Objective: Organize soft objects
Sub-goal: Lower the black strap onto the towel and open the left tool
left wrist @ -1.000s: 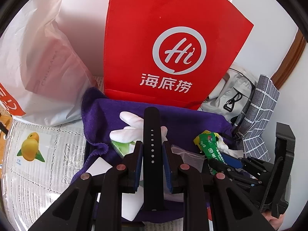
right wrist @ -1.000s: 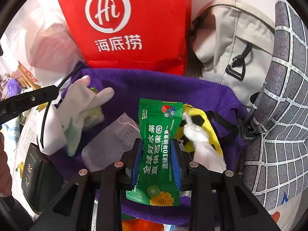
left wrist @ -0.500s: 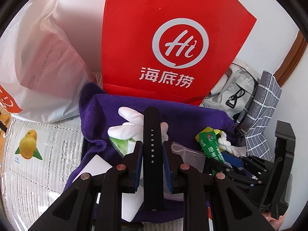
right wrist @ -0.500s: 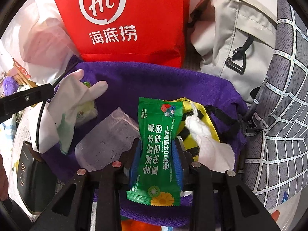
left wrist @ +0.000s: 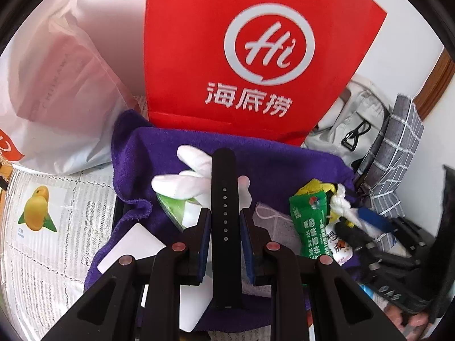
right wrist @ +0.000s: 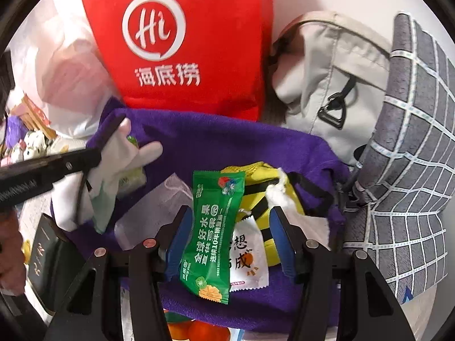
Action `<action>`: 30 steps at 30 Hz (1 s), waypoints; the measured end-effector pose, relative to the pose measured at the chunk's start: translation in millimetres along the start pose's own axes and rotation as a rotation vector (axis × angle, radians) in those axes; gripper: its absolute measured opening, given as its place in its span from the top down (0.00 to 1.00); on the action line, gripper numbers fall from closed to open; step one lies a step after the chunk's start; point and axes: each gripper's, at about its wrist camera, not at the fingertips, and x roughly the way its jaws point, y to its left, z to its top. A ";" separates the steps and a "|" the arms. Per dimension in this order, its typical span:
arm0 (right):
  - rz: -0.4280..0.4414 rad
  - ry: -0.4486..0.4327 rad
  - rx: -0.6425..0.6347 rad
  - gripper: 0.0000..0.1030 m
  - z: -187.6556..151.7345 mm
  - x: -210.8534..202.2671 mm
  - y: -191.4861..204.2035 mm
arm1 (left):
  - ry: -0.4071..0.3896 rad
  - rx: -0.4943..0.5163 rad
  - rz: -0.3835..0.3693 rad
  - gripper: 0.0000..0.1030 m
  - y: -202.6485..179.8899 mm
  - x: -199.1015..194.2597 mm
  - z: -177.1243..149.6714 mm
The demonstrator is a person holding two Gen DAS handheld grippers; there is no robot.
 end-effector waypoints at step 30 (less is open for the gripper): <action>-0.045 -0.147 0.015 0.36 5.4 -58.0 -3.1 | 0.032 0.060 -0.012 0.47 -16.4 4.2 -4.2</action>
